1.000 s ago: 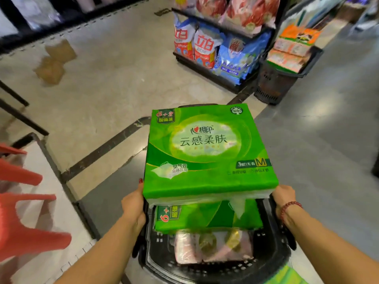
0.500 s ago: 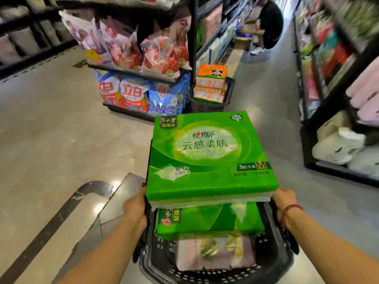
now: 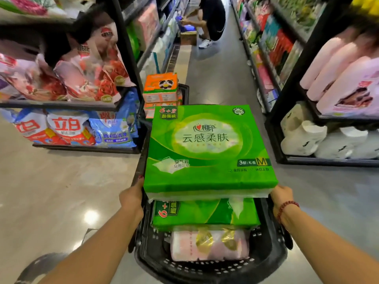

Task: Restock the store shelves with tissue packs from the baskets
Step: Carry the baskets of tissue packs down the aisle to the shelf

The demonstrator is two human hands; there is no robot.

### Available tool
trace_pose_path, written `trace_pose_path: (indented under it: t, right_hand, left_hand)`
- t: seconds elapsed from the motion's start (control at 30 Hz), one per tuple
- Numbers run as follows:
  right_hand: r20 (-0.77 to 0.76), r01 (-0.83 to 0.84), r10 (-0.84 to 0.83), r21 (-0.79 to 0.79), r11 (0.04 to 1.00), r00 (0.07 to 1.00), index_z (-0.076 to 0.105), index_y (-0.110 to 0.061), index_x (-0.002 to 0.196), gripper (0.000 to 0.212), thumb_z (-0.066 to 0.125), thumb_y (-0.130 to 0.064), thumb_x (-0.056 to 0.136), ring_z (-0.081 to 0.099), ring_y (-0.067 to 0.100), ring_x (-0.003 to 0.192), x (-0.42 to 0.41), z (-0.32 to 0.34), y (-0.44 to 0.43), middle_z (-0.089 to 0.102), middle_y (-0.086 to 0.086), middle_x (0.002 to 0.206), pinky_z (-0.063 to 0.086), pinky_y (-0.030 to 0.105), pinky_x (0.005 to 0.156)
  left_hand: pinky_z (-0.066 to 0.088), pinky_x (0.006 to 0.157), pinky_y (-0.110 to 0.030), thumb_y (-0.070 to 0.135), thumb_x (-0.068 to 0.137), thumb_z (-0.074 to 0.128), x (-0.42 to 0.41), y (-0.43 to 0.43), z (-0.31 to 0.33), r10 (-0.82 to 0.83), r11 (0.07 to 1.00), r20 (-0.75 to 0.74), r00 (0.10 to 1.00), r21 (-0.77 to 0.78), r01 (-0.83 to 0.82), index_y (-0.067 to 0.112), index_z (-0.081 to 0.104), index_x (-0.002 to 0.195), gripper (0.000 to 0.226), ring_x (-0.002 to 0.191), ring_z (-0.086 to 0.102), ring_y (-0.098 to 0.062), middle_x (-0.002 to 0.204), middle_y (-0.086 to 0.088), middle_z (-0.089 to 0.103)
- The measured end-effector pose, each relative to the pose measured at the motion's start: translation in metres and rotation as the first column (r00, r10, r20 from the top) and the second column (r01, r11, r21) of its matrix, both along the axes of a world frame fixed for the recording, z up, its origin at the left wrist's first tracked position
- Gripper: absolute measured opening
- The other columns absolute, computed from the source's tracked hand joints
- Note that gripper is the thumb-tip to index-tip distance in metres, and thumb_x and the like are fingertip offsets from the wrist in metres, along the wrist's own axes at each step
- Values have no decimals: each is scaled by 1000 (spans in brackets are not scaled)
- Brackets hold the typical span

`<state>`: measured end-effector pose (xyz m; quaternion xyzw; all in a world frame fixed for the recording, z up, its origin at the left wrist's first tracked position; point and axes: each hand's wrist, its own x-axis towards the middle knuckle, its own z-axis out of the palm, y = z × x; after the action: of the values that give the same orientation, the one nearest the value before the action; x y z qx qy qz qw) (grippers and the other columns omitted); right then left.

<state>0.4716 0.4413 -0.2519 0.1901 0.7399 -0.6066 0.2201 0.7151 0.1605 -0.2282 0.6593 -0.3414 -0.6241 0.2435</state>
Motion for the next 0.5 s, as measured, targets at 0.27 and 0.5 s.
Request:
trace_pose_path:
  t: [0.27, 0.5]
  right_hand:
    - [17, 51, -51, 18, 999, 999, 41, -8, 61, 36, 57, -10, 93, 31, 17, 54, -162, 11, -41, 37, 6, 60, 24, 29, 54]
    - [-50, 126, -121, 113, 986, 991, 30, -14, 54, 47, 46, 7, 93, 30, 10, 34, -289, 19, -88, 30, 0, 44, 18, 18, 35]
  left_hand:
    - [38, 50, -30, 13, 81, 72, -177, -53, -1, -78, 997, 33, 996, 5, 78, -19, 61, 101, 39, 51, 50, -21, 89, -29, 65]
    - [39, 47, -29, 15, 83, 69, -322, -110, -13, -155, 988, -27, 988, 23, 155, -6, 62, 104, 30, 48, 53, -20, 66, -14, 63]
